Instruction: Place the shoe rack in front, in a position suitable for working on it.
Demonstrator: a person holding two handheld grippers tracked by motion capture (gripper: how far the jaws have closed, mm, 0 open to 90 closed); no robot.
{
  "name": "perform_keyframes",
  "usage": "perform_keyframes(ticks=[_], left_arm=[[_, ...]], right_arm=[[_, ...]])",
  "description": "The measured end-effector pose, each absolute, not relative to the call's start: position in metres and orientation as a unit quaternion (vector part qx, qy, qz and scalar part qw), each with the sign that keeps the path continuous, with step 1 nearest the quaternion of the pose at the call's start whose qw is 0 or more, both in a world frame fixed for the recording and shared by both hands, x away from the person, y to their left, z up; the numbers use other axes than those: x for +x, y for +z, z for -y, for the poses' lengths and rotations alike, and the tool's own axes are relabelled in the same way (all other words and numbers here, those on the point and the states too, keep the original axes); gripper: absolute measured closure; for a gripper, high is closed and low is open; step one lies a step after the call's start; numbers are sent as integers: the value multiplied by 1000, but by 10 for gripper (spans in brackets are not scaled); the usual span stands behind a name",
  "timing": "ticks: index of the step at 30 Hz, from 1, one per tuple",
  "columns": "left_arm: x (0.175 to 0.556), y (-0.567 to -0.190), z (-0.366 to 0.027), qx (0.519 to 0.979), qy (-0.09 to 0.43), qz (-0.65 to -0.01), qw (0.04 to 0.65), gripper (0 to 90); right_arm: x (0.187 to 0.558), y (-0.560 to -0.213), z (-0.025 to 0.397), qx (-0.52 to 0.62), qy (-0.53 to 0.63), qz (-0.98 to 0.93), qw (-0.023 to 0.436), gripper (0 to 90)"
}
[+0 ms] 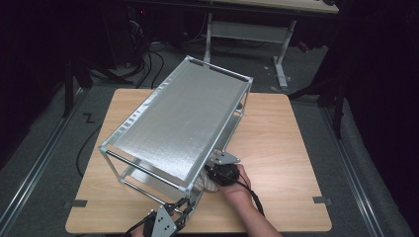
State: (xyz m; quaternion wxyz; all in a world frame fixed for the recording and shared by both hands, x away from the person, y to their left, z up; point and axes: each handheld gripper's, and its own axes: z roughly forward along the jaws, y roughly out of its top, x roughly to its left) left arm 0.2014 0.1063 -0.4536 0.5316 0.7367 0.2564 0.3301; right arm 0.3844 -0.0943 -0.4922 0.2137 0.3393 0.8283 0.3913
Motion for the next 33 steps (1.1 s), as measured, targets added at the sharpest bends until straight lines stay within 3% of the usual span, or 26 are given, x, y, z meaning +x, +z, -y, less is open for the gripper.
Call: perform_keyframes(ticks=[16,26,33], left_arm=[[201,-452,-111,743,333,-250,525,754],[216,-451,-127,726,325,-293,530,772],[216,-452,-125,725,331,-293,528,773]], right_arm=[[372,-489,111,332,362,-840,230,658],[361,-493,155,371,343,-831,232,660],[367,-470,152,371,397,-799,256,665]])
